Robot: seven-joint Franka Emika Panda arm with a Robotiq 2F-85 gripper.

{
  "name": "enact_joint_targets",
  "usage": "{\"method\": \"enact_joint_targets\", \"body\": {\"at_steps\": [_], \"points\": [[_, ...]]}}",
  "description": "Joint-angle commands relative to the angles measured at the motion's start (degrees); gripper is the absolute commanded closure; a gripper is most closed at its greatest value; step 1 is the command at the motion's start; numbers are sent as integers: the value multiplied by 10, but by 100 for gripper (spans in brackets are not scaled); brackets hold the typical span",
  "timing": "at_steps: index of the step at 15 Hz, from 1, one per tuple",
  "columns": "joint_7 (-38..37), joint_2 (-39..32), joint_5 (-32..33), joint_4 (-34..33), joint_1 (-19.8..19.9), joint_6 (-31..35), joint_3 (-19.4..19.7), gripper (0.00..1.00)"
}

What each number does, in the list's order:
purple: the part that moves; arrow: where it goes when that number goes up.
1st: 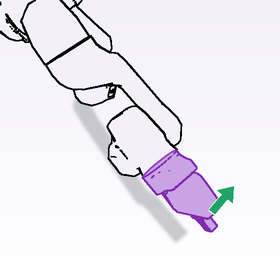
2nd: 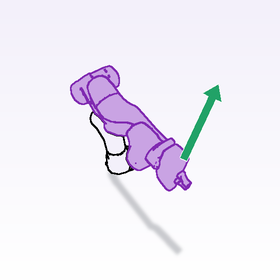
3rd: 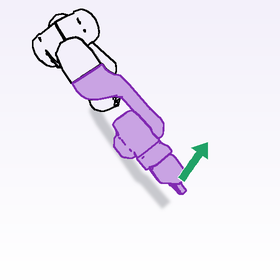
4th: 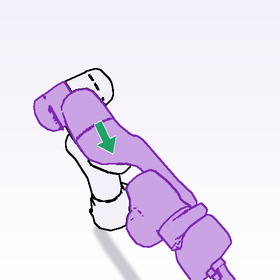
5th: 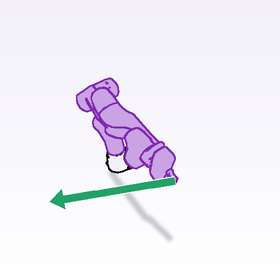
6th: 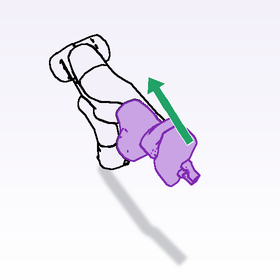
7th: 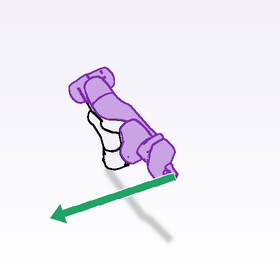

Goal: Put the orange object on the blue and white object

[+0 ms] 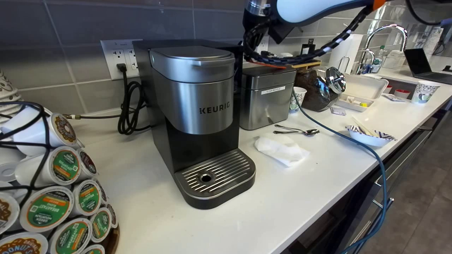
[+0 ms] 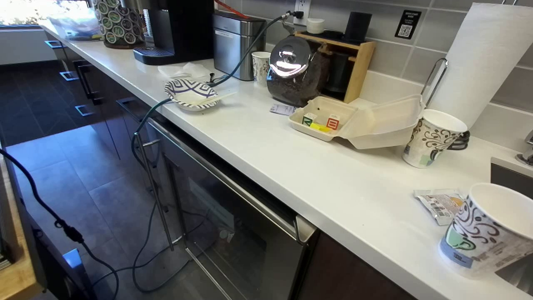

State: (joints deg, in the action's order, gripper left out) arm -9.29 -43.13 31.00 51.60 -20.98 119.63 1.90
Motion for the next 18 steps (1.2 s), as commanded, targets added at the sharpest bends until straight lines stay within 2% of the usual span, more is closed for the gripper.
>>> {"method": "enact_joint_targets", "body": {"at_steps": [1,4,9,11,12,13,14,15,18], "points": [[-65,72,27,84,-11,-9,25,100],[-125,128,54,165,-18,-22,49,100],[-187,215,61,289,-22,-139,62,100],[-209,247,52,341,-20,-185,58,100],[-227,263,59,364,0,-214,31,100],[-237,277,48,391,9,-223,22,100],[-234,292,30,418,26,-181,7,100],[-250,308,25,447,34,-169,0,100],[-286,353,-5,529,64,-48,-20,100]]}}
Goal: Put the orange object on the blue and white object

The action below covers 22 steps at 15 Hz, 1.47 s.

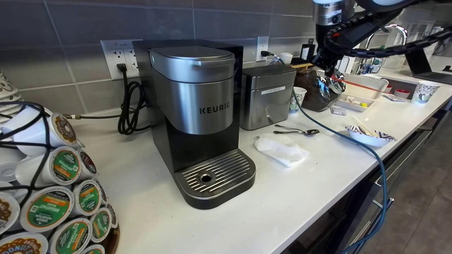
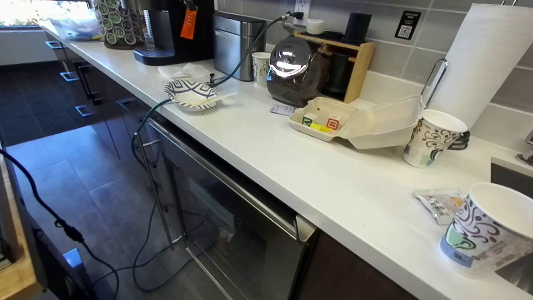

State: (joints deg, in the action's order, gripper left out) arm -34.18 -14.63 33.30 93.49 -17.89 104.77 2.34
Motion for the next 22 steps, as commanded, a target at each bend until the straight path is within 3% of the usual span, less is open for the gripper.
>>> {"method": "enact_joint_targets", "body": {"at_steps": [1,7,12,17,21,22], "points": [[-45,79,-38,140,43,148,-28,100],[-31,156,-88,328,88,395,-34,100],[-92,240,-7,469,135,453,-33,100],[-125,294,51,501,188,469,-60,100],[-129,283,38,482,202,511,-87,100],[-136,276,49,476,188,515,-80,100]]}}
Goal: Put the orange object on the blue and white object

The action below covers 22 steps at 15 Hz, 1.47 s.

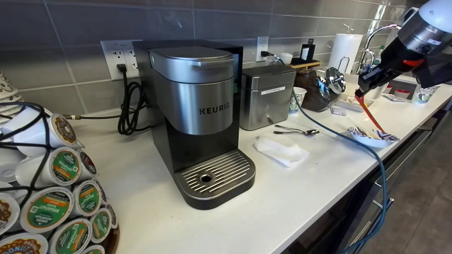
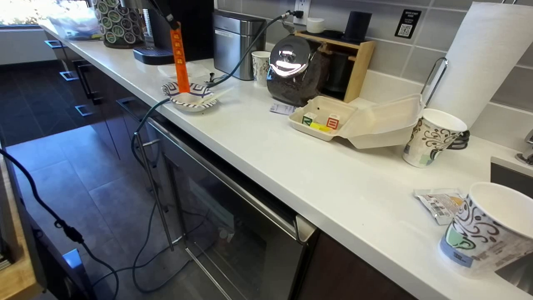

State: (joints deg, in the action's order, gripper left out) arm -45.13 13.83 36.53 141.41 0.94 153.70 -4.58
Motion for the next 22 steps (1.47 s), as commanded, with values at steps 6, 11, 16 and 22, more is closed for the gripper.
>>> {"method": "enact_joint_targets", "body": {"at_steps": [6,11,16,22], "points": [[-76,-8,139,-49,21,-94,-61,100],[-75,-52,174,-78,4,-177,-68,100],[-76,-107,199,-96,-16,-242,-55,100],[-74,-180,202,-123,-38,-270,-39,100]]}}
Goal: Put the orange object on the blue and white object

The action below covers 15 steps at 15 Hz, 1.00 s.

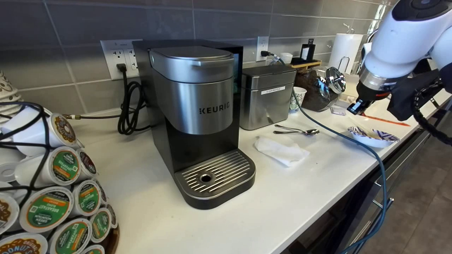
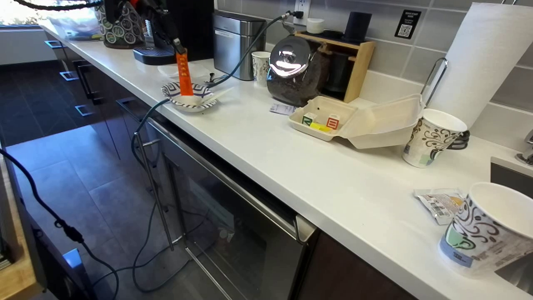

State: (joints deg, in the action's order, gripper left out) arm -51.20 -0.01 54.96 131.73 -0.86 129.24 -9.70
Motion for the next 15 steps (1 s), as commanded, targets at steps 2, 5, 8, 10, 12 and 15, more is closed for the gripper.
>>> {"method": "enact_joint_targets", "body": {"at_steps": [2,5,8,10,12,15], "points": [[-13,-62,22,-38,-28,-39,18,100],[-4,-89,19,-54,-39,-54,25,100],[2,-106,9,-68,-49,-68,28,72],[8,-111,5,-76,-54,-79,30,60],[14,-107,2,-81,-59,-93,31,45],[21,-80,-20,-86,-59,-79,27,20]]}}
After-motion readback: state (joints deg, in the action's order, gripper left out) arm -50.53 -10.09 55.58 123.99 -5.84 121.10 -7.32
